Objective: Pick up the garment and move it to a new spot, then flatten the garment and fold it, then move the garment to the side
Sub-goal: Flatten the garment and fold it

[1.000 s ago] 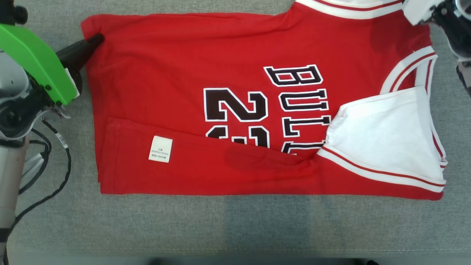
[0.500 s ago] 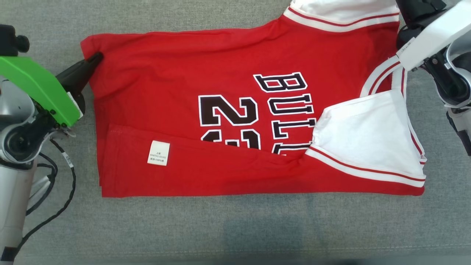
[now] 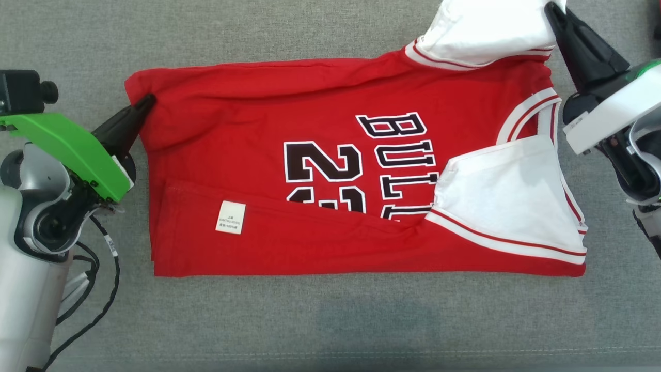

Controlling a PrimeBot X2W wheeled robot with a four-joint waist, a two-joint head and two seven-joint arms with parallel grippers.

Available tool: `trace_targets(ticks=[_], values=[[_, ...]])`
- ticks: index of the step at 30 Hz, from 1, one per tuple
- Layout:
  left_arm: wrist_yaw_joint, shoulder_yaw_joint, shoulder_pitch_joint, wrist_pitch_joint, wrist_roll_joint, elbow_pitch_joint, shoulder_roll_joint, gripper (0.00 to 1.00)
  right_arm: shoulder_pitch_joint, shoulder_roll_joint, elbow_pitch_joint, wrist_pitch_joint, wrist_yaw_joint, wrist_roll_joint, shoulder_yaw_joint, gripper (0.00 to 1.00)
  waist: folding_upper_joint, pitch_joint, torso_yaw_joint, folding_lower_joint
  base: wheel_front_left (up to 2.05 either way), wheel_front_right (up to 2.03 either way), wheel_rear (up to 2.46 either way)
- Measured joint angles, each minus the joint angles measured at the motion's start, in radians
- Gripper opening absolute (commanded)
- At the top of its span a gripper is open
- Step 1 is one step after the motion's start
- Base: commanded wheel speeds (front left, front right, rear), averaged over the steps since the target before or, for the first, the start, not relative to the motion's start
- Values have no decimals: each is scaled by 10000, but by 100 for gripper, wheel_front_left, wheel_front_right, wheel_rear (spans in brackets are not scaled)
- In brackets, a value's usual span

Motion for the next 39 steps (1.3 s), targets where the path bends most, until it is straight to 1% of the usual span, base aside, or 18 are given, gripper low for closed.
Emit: trace_targets(ticks=[3, 9, 13, 16, 18, 25, 30, 32, 35, 37, 39], values=[[-79, -63, 189, -228, 25, 2, -84, 0, 509, 0, -165, -98, -21, 13, -59, 0, 0, -175, 21, 0, 0, 0, 0], [-81, -96, 598, -652, 138, 23, -90, 0, 1270, 13, -667, -261, -276, 190, -184, 0, 0, -487, 47, 0, 0, 0, 0], [-102, -121, 758, -936, 184, 19, -94, 0, 1826, 17, -968, -362, -380, 255, -196, 0, 0, -646, 20, 0, 0, 0, 0], [-113, -130, 831, -1156, 224, 17, -104, 0, 2233, 21, -1212, -451, -543, 268, -209, 0, 0, -760, -5, 0, 0, 0, 0], [-115, -128, 926, -1279, 228, 15, -102, 0, 2491, 38, -1384, -479, -566, 274, -207, 0, 0, -832, -26, 0, 0, 0, 0], [-127, -209, 1391, -1588, 228, -4, -132, 0, 3500, 67, -2057, -610, -984, 357, -199, 0, 0, -977, -150, 0, 0, 0, 0], [-169, -221, 1570, -1868, 228, -73, -144, 0, 4186, 69, -2435, -675, -1162, 355, -146, 0, 0, -1011, -185, 0, 0, 0, 0], [-169, -222, 1668, -2031, 228, -75, -146, 0, 4382, 71, -2489, -752, -1177, 355, -123, 0, 0, -1047, -197, 0, 0, 0, 0], [-169, -230, 1908, -2153, 265, -128, -140, 0, 4730, 42, -2671, -777, -1340, 353, -111, 0, 0, -1120, -210, 0, 0, 0, 0], [-169, -236, 2023, -2282, 324, -174, -144, 0, 4928, 42, -2780, -786, -1348, 353, -111, 0, 0, -1139, -206, 0, 0, 0, 0], [-169, -242, 2090, -2357, 324, -238, -142, 0, 5051, 35, -2903, -790, -1475, 353, -127, 0, 0, -1161, -198, 0, 0, 0, 0]])
